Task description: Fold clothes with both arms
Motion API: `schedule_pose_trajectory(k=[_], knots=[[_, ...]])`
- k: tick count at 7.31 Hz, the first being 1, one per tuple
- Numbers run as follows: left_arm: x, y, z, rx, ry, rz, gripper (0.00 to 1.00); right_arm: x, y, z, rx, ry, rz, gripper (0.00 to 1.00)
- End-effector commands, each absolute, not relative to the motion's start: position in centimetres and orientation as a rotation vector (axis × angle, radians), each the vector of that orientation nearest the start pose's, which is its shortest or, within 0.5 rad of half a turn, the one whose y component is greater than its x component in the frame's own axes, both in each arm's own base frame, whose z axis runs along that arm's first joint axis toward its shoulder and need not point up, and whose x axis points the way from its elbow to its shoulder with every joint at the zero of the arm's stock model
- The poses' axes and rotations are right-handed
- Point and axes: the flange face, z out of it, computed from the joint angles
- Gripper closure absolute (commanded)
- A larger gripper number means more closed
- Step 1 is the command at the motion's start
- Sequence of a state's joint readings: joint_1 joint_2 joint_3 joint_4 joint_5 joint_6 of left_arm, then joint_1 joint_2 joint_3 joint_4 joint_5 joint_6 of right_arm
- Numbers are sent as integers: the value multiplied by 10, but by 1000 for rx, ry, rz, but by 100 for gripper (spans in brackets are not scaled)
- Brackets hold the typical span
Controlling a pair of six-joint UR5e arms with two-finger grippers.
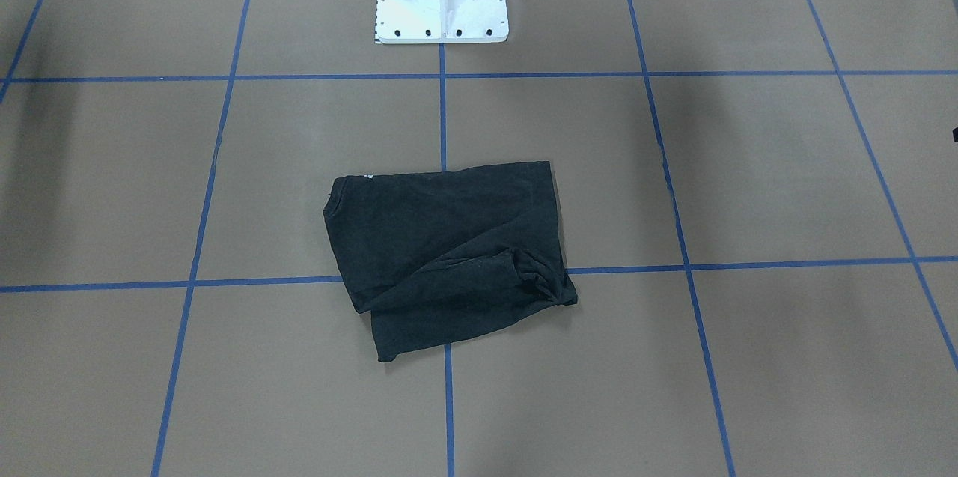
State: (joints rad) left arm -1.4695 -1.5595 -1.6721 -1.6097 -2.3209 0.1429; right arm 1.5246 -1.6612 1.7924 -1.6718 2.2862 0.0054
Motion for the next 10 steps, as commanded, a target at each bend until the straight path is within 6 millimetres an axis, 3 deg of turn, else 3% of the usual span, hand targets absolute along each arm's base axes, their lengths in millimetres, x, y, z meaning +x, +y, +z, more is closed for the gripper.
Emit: schedule_pose_trajectory(k=[1, 2, 3, 4, 5, 7, 10], knots=[[-22, -492, 616, 36, 748, 222, 0, 46, -455, 607, 11, -715, -52, 0], [-40, -484, 597, 65, 745, 228, 0, 46, -455, 607, 11, -715, -52, 0], [-69, -465, 605, 98, 739, 241, 0, 46, -454, 608, 9, -715, -52, 0], [-86, -454, 613, 111, 739, 237, 0, 46, -454, 607, 11, -717, -52, 0], [-84, -454, 622, 96, 748, 230, 0, 46, -454, 607, 10, -717, -51, 0], [-85, -461, 604, 131, 736, 241, 0, 46, -455, 606, 12, -717, -51, 0], [-83, -460, 601, 138, 736, 251, 0, 46, -454, 606, 11, -717, -50, 0]])
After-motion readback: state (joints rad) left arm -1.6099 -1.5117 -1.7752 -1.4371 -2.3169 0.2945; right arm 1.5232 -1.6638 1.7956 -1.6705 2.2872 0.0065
